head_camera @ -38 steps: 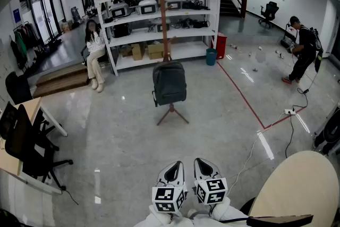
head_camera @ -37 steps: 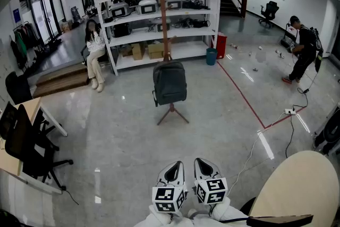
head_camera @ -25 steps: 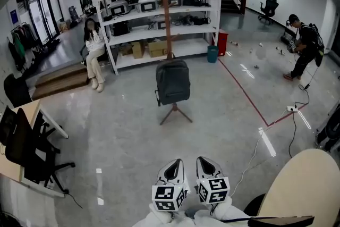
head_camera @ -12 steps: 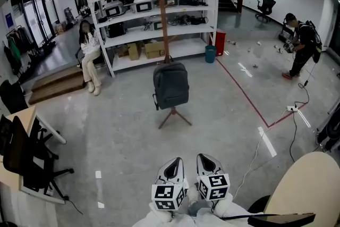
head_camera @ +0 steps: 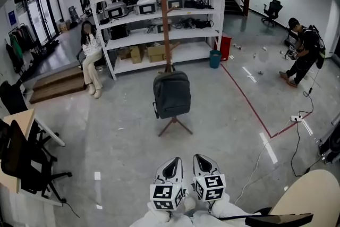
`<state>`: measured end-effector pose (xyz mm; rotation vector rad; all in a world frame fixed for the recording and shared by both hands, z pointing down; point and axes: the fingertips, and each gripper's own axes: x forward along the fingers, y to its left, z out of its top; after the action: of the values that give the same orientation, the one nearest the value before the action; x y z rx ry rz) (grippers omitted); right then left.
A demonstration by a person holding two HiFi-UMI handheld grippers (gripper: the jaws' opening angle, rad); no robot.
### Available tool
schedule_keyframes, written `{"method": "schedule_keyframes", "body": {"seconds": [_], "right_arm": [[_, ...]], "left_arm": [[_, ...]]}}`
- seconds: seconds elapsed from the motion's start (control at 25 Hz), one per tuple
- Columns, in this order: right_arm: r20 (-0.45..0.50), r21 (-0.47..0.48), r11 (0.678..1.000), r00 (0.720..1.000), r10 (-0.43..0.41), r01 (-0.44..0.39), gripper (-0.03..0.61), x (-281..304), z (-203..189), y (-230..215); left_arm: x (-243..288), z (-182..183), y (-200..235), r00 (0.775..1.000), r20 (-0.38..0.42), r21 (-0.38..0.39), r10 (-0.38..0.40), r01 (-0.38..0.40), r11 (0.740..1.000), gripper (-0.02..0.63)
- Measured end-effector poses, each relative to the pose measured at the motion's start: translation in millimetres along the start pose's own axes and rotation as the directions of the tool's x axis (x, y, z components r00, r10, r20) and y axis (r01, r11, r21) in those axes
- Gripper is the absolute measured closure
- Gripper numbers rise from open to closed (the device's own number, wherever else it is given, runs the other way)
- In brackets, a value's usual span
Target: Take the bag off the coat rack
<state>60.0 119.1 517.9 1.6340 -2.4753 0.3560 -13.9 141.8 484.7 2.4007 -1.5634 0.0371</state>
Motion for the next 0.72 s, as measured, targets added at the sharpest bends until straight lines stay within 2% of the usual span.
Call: {"method": "schedule_keyframes", "body": {"seconds": [0.72], "right_arm": [[-0.018, -0.010, 0.999, 0.999, 0.033, -0.034, 0.566, 84.0, 22.8, -59.9]], "left_arm": [[103.3, 13.6, 14.1, 1.000, -0.004, -0.022, 0.017, -0.017, 1.000, 0.612]]}}
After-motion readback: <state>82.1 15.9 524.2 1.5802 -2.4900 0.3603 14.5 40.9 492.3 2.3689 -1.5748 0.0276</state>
